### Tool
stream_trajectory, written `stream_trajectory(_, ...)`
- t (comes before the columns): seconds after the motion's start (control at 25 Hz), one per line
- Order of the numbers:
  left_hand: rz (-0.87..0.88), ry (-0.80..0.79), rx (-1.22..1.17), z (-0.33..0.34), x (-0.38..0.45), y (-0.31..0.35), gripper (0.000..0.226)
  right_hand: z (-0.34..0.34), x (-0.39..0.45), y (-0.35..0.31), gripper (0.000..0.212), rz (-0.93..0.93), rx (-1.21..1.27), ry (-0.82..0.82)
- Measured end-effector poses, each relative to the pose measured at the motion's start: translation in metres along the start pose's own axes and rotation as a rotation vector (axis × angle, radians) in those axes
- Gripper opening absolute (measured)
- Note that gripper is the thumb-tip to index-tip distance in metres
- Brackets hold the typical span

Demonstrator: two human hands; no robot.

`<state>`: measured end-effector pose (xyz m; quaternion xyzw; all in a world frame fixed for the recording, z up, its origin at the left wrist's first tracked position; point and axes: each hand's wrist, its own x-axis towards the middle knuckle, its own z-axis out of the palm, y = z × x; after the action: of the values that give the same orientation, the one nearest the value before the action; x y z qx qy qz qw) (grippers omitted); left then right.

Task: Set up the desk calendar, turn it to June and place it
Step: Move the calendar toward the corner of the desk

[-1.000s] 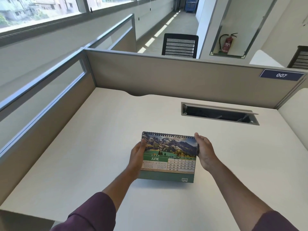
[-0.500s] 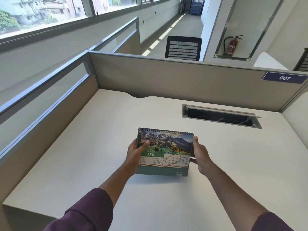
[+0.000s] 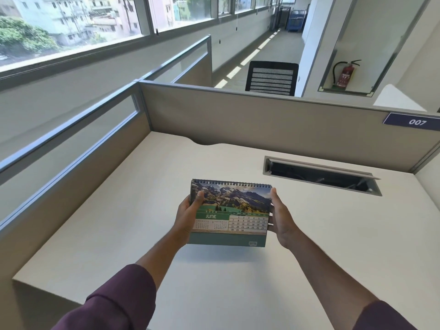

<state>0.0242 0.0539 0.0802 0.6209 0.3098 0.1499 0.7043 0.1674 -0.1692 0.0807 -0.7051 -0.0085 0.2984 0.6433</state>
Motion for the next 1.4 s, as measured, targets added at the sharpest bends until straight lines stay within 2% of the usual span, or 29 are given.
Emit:
stream_trajectory(0.24,-0.015,0.064,-0.008,-0.024,0.017,0.014,0.051,0.022,0.016,-0.012,0.062,-0.017,0.067,-0.019)
stream_trajectory(0.36,-0.014,0.136,-0.013,-0.036,0.034,0.021,0.055,0.045,0.031,-0.023,0.07,-0.008,0.08,-0.007)
stream_trajectory(0.48,-0.01,0.182,-0.048,-0.058,0.059,0.032,0.052,0.072,0.052,-0.037,0.075,0.017,0.069,0.02)
stream_trajectory(0.8,0.015,0.217,-0.098,-0.125,0.14,0.063,0.051,0.162,0.122,-0.086,0.072,0.003,0.025,0.017)
stream_trajectory(1.04,0.014,0.196,-0.086,-0.173,0.205,0.078,0.056,0.221,0.18,-0.12,0.06,-0.029,-0.004,0.049)
stream_trajectory(1.24,-0.02,0.16,-0.161,-0.185,0.246,0.086,0.066,0.247,0.216,-0.125,0.046,-0.03,0.004,0.1)
stream_trajectory(1.4,-0.048,0.164,-0.193,-0.19,0.287,0.087,0.069,0.267,0.247,-0.135,0.043,-0.031,0.038,0.135)
